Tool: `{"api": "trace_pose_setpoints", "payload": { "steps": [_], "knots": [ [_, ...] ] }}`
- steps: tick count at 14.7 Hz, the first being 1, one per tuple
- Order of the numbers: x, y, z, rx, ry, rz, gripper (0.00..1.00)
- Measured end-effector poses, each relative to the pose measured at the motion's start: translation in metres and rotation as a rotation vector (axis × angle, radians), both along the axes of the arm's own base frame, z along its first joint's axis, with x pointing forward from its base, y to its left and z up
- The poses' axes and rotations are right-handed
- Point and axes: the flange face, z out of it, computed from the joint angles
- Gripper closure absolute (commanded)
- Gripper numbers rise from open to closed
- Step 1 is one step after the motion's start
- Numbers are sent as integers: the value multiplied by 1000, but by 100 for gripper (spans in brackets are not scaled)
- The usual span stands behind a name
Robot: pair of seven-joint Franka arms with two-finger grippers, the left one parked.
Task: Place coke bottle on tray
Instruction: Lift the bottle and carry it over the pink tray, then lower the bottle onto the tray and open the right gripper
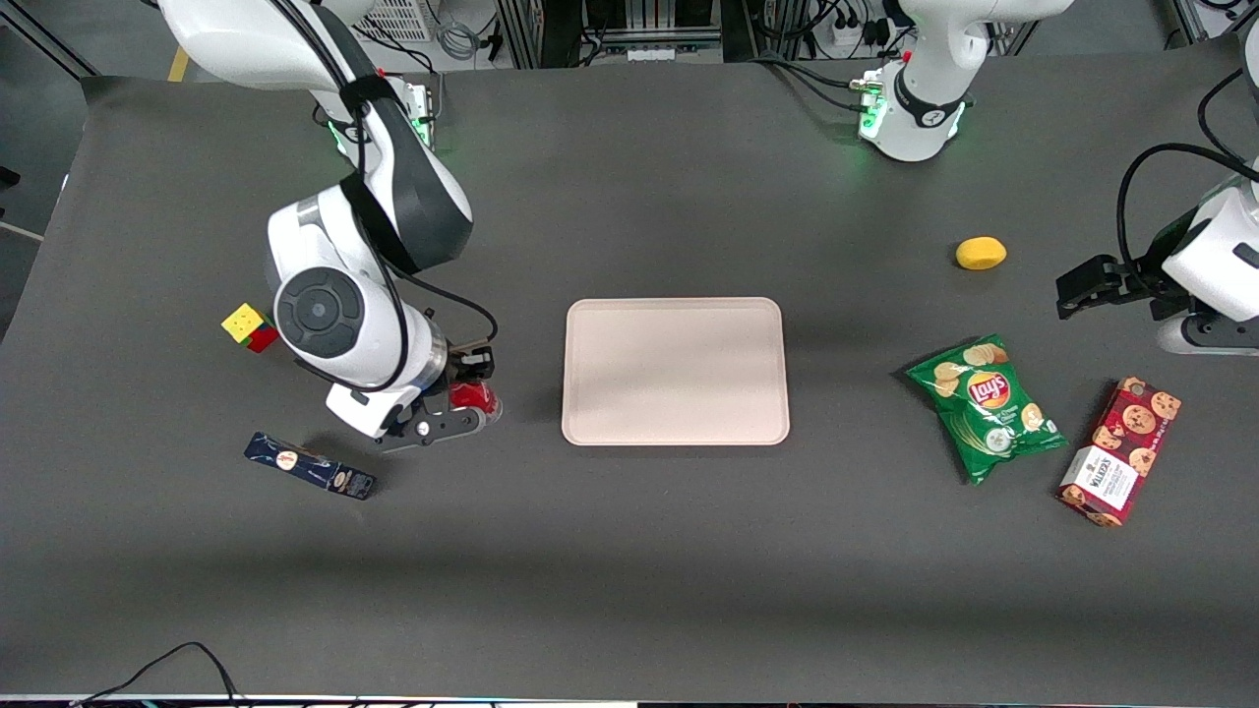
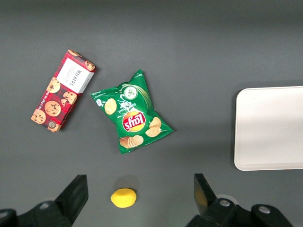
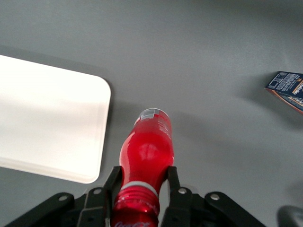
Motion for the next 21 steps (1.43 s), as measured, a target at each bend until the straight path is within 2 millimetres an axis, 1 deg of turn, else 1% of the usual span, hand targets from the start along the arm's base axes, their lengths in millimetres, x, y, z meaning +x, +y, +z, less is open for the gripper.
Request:
{"api": "trace_pose_setpoints", "payload": {
  "steps": [2,4,6,7,11,13,14,16,18,20,21],
  "knots": [
    [1,3,13,12,-1,1,100],
    [0,4,15,17,-2,2,100],
    [-6,18,14,26,7,-4,100],
    [-12,30,12,29,14,-21,100],
    [-41,93,1,50,27,-103,100],
    [-49,117,-12,67,19,-132,100],
    [-50,125,-20,74,14,-133,100],
    [-49,134,-41,60,-2,-117,100],
    [-47,140,-70,44,-18,-103,100],
    [-46,143,-97,40,-21,-102,100],
    [-45,144,-106,40,-20,-102,100]
  ]
}}
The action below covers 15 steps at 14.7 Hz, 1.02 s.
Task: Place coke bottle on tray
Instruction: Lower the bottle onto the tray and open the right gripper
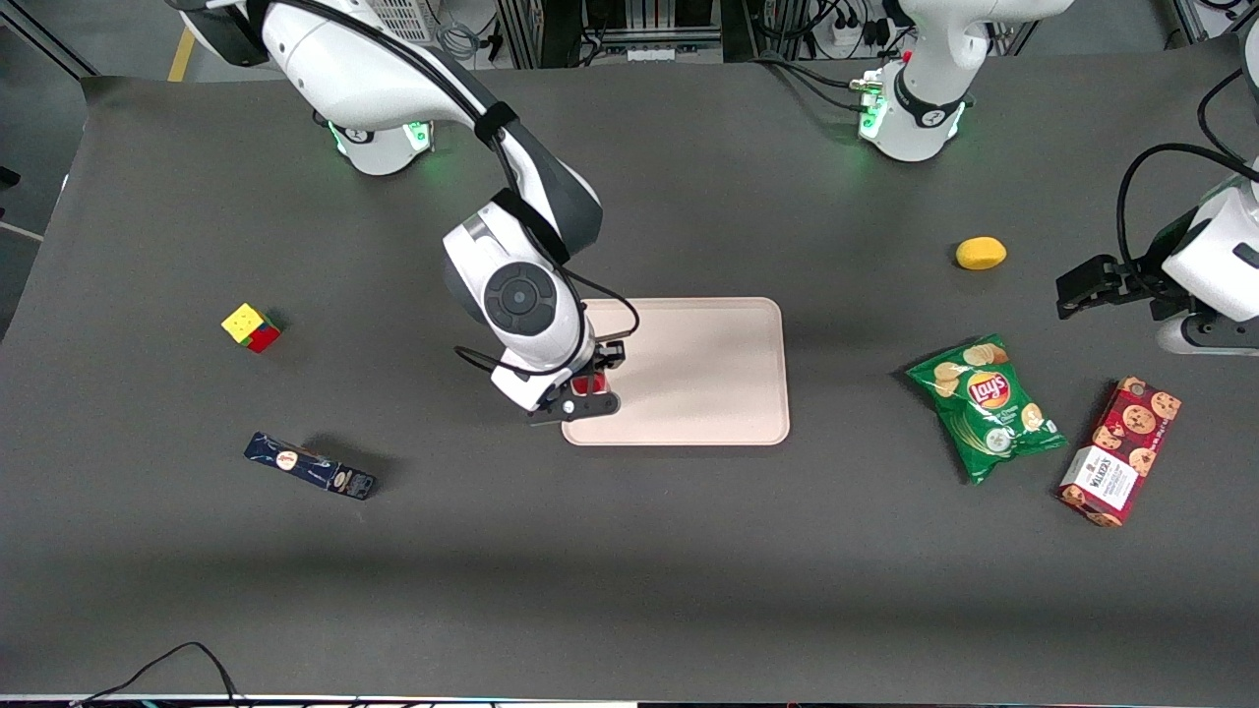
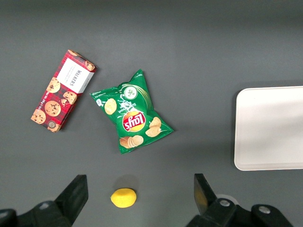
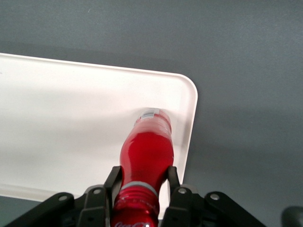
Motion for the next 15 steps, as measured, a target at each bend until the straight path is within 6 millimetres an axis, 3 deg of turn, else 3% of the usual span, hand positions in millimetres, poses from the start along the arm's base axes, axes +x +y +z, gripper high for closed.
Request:
{"api": "trace_pose_setpoints", "payload": {
  "steps": [15],
  "knots": [
    [0,1,-15,-6,10,-1,100]
  ]
}}
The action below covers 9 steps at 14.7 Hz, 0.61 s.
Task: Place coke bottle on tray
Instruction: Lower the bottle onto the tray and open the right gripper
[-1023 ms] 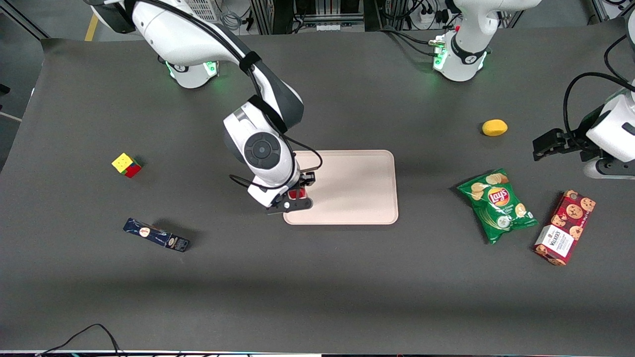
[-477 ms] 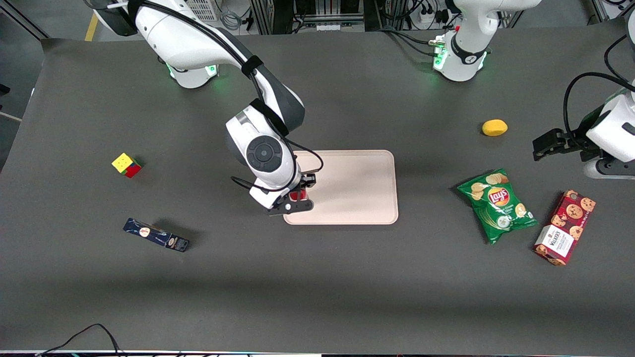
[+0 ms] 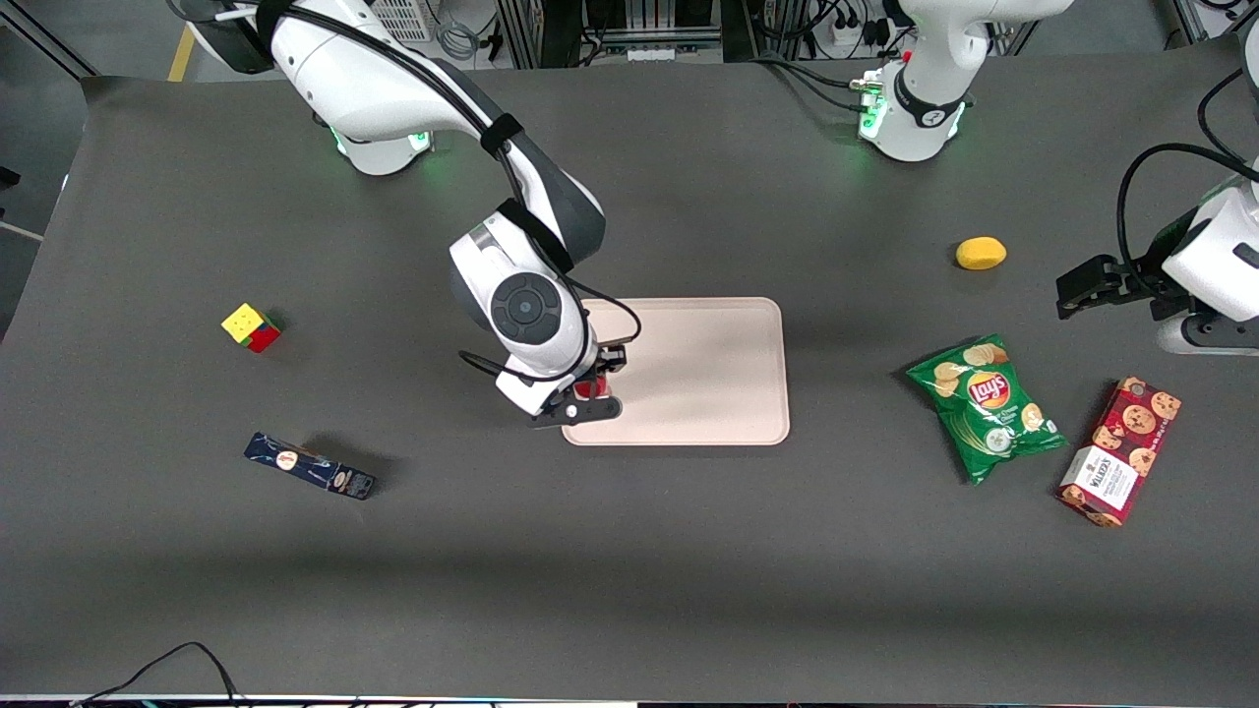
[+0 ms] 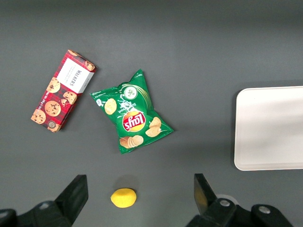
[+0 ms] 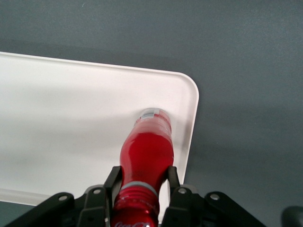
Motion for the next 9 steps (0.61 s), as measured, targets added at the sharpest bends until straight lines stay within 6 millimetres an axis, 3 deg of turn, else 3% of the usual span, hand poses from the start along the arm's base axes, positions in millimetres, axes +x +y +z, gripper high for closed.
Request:
{"api": "trace_pose_setpoints", "payload": {
  "steps": [1,2,4,5,6,9],
  "knots": [
    [0,0,-2,-1,2,0,100],
    [0,0,-3,-2,3,0,90],
    [0,0,-3,-2,4,0,46],
    [0,0,-3,-2,4,0,16],
    [0,0,-3,-2,4,-1,0],
    [0,0,-3,-3,4,-9,0]
  ]
}}
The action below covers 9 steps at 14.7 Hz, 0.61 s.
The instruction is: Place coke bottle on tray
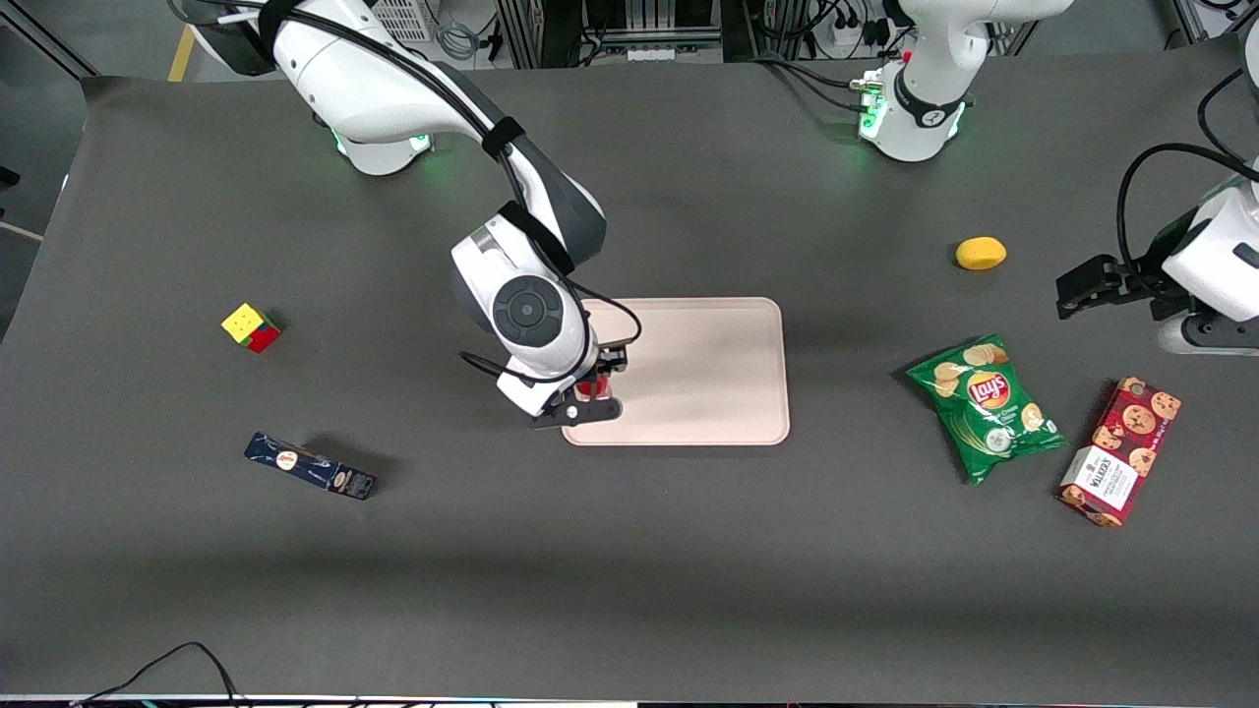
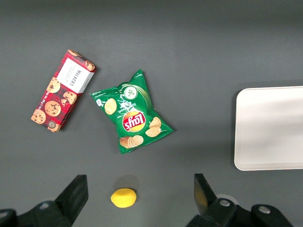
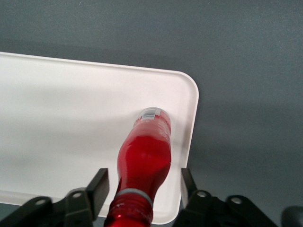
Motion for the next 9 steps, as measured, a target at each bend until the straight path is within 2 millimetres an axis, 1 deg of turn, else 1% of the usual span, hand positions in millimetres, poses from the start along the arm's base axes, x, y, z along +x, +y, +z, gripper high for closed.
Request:
{"api": "trace_pose_setpoints", "payload": {
  "steps": [7,8,9],
  "knots": [
    [2,1,5,4,-9,-23,0],
    [3,2,10,10,-17,-23,0],
    [5,3,20,21,-32,-24,0]
  ]
}}
